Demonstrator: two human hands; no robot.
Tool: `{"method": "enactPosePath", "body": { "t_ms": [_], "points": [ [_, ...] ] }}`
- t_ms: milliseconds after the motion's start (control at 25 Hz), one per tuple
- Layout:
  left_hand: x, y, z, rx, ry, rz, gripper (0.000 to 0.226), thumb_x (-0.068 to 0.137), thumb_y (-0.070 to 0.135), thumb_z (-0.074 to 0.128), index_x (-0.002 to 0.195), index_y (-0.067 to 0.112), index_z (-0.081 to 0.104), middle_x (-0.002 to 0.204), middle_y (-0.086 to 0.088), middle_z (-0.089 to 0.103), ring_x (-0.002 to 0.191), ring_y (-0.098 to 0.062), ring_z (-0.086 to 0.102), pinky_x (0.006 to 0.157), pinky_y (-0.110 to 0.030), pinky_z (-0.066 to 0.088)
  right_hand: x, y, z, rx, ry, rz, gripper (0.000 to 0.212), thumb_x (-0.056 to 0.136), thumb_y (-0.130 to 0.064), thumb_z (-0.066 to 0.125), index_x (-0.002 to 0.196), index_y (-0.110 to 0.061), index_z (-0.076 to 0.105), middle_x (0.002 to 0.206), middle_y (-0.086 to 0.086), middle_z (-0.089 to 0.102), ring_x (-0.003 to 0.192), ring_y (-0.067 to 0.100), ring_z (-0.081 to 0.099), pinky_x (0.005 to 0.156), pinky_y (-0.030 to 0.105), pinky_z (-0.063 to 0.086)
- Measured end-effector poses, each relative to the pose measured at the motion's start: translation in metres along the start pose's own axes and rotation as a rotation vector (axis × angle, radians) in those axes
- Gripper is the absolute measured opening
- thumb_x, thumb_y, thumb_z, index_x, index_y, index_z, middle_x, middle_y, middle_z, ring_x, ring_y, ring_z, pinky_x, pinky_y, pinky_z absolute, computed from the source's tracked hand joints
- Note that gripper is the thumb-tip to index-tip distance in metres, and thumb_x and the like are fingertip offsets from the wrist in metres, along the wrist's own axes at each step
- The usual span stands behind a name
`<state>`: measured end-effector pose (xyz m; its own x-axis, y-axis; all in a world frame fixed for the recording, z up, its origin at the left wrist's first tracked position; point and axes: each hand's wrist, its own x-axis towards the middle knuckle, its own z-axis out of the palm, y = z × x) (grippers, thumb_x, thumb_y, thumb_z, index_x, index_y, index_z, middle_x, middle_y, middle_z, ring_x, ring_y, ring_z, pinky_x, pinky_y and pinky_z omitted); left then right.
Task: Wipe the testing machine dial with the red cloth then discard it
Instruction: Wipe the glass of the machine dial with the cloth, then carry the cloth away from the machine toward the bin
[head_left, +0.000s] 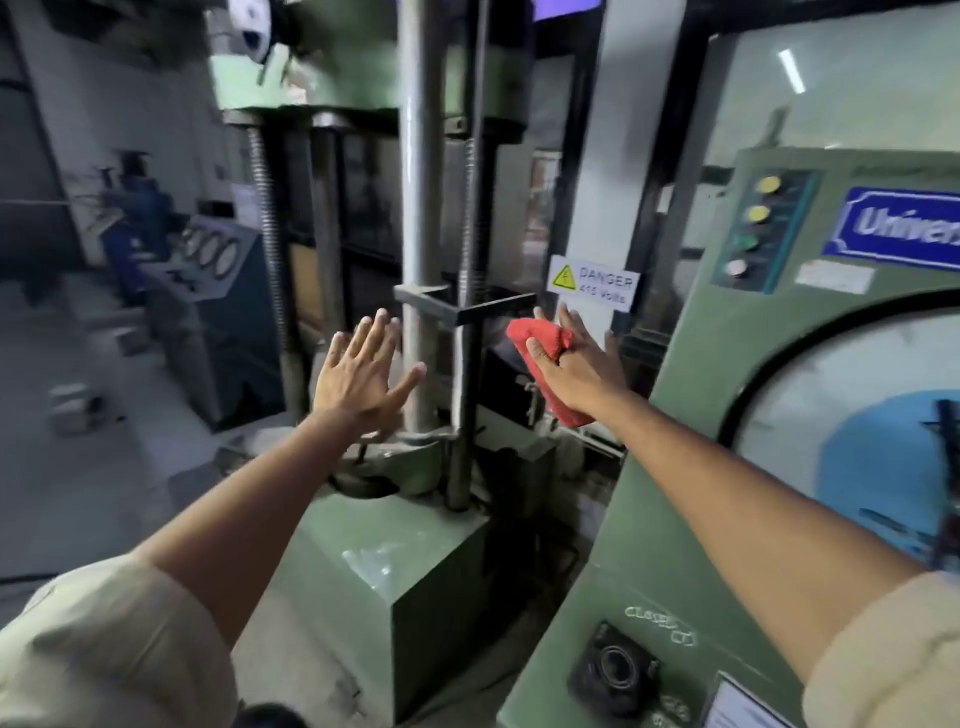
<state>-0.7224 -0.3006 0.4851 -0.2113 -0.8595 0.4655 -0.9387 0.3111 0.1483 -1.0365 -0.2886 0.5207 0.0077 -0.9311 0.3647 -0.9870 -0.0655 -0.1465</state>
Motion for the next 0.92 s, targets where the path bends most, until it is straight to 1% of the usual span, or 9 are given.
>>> {"method": "enactPosePath", "body": {
  "t_ms": [120, 240, 360, 520, 600, 720, 920],
  "points": [
    [-0.020, -0.084, 0.002, 0.054, -0.034, -0.069, 0.087, 0.103, 0.070, 0.023, 0.172, 0.019, 0.007, 0.181, -0.001, -0.005, 0.167, -0.017, -0.003, 0.135, -0.046, -0.002, 0.030, -0.075, 0.052, -0.002, -0.069, -0.080, 0.064, 0.106, -0.073, 0.012, 0.166, -0.056, 0.000, 0.181, -0.012, -0.006, 0.166, 0.010, -0.006, 0.133, 0.054, -0.008],
    [-0.048, -0.160, 0.004, 0.093, -0.059, -0.158, 0.088, 0.102, 0.071, 0.023, 0.172, 0.020, 0.007, 0.181, -0.001, -0.003, 0.167, -0.019, -0.001, 0.135, -0.048, 0.000, 0.052, -0.146, 0.101, 0.023, -0.081, -0.114, 0.066, 0.106, -0.072, 0.016, 0.168, -0.050, 0.009, 0.181, -0.010, 0.002, 0.166, 0.010, 0.001, 0.133, 0.051, -0.005],
    [-0.084, -0.222, 0.005, 0.104, -0.106, -0.271, 0.088, 0.103, 0.072, 0.021, 0.172, 0.021, 0.005, 0.181, 0.000, -0.004, 0.167, -0.018, -0.003, 0.135, -0.048, -0.001, 0.063, -0.221, 0.142, 0.052, -0.164, -0.210, 0.064, 0.106, -0.072, 0.017, 0.167, -0.053, 0.008, 0.181, -0.010, 0.002, 0.167, 0.010, 0.002, 0.133, 0.054, -0.004],
    [-0.116, -0.279, 0.005, 0.117, -0.128, -0.375, 0.087, 0.103, 0.072, 0.020, 0.172, 0.021, 0.004, 0.181, 0.000, -0.006, 0.167, -0.017, -0.005, 0.135, -0.047, -0.003, 0.069, -0.301, 0.178, 0.061, -0.220, -0.304, 0.066, 0.107, -0.072, 0.016, 0.169, -0.050, 0.009, 0.181, -0.009, 0.002, 0.167, 0.012, 0.002, 0.133, 0.054, -0.007],
    [-0.128, -0.305, 0.006, 0.130, -0.136, -0.410, 0.087, 0.103, 0.072, 0.020, 0.172, 0.021, 0.003, 0.181, 0.000, -0.007, 0.167, -0.017, -0.005, 0.135, -0.048, -0.004, 0.070, -0.330, 0.195, 0.063, -0.245, -0.340, 0.066, 0.107, -0.072, 0.015, 0.169, -0.050, 0.008, 0.181, -0.009, 0.002, 0.167, 0.012, 0.000, 0.133, 0.054, -0.009],
    [-0.141, -0.336, 0.010, 0.152, -0.150, -0.442, 0.088, 0.103, 0.072, 0.018, 0.172, 0.020, 0.004, 0.181, -0.001, -0.006, 0.167, -0.018, -0.004, 0.135, -0.048, -0.004, 0.068, -0.367, 0.221, 0.076, -0.309, -0.372, 0.064, 0.108, -0.071, 0.015, 0.169, -0.051, 0.008, 0.181, -0.009, 0.002, 0.167, 0.012, 0.000, 0.133, 0.055, -0.009],
    [-0.143, -0.368, 0.023, 0.161, -0.151, -0.474, 0.089, 0.102, 0.073, 0.017, 0.172, 0.021, 0.004, 0.181, 0.001, -0.006, 0.167, -0.016, -0.005, 0.135, -0.047, -0.004, 0.075, -0.407, 0.258, 0.067, -0.368, -0.425, 0.065, 0.108, -0.070, 0.014, 0.169, -0.049, 0.007, 0.181, -0.008, -0.003, 0.167, 0.012, -0.003, 0.133, 0.057, -0.007]
  ]
}}
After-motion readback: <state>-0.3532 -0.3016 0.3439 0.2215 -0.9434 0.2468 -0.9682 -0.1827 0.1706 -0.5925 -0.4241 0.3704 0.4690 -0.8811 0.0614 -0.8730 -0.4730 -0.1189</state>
